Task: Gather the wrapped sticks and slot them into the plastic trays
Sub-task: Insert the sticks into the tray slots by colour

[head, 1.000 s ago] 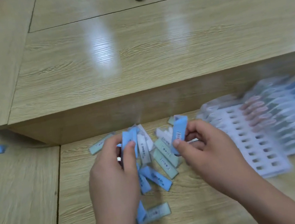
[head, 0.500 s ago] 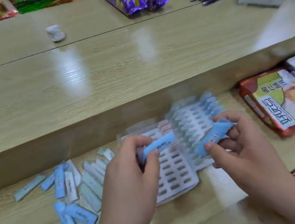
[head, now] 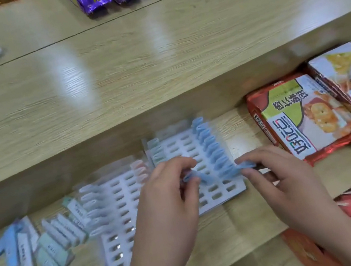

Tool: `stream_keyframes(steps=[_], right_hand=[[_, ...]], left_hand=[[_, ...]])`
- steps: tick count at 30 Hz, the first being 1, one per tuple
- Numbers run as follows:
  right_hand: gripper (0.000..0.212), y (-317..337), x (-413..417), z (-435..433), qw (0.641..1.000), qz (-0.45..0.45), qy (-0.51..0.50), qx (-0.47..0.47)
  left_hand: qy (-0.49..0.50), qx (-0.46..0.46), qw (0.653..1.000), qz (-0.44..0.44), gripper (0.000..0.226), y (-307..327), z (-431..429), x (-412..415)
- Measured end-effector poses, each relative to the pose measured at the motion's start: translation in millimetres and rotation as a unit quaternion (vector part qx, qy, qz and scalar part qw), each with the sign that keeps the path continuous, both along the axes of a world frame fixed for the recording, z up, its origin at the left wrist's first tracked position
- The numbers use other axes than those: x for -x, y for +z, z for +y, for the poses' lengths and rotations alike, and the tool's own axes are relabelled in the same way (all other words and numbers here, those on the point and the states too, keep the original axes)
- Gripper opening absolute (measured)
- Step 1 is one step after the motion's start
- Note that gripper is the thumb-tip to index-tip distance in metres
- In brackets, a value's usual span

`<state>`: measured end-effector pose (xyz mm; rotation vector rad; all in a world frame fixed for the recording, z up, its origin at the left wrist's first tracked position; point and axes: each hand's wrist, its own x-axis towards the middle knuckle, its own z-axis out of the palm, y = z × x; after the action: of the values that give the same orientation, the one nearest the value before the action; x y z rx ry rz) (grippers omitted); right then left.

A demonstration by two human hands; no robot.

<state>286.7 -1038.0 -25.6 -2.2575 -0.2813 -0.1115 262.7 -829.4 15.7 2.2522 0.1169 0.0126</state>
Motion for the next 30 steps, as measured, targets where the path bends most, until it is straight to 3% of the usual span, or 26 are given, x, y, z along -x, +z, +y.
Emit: stream_keyframes(steps=[5,11,17,20,23,30], right_hand=[[0.016,-9.5,-4.0,-2.9,1.0,-0.01,0.023,0.014],[0.025,0.9,-15.6,-9.8,0.98,-0.091,0.086,0.152],[0.009,-0.4,-19.5,-9.1,0.961,-0.162,0.087,0.205],[0.006,-4.8,-16.9,-13.0,0.965,-0.145,0.123,0.182],[0.017,-6.6,-15.9,-16.3,0.976,-0.098,0.129,0.149],[0.024,-11.4,-18.9,-18.4,0.986,-0.04,0.13,0.096]], left_hand=[[-0.006,-0.014,1.0,0.001,0.024,-10.3,-21.3,5.9],[-0.008,-0.043,0.998,-0.049,0.021,-18.0,-41.4,9.8],[-0.005,-0.044,0.994,-0.1,0.025,-25.7,-44.3,6.8],[-0.025,-0.051,0.989,-0.135,0.012,-28.0,-46.7,4.8],[-0.05,-0.066,0.983,-0.163,0.005,-33.7,-49.0,7.0],[-0.092,-0.164,0.969,-0.161,0.027,-38.6,-45.0,9.9]])
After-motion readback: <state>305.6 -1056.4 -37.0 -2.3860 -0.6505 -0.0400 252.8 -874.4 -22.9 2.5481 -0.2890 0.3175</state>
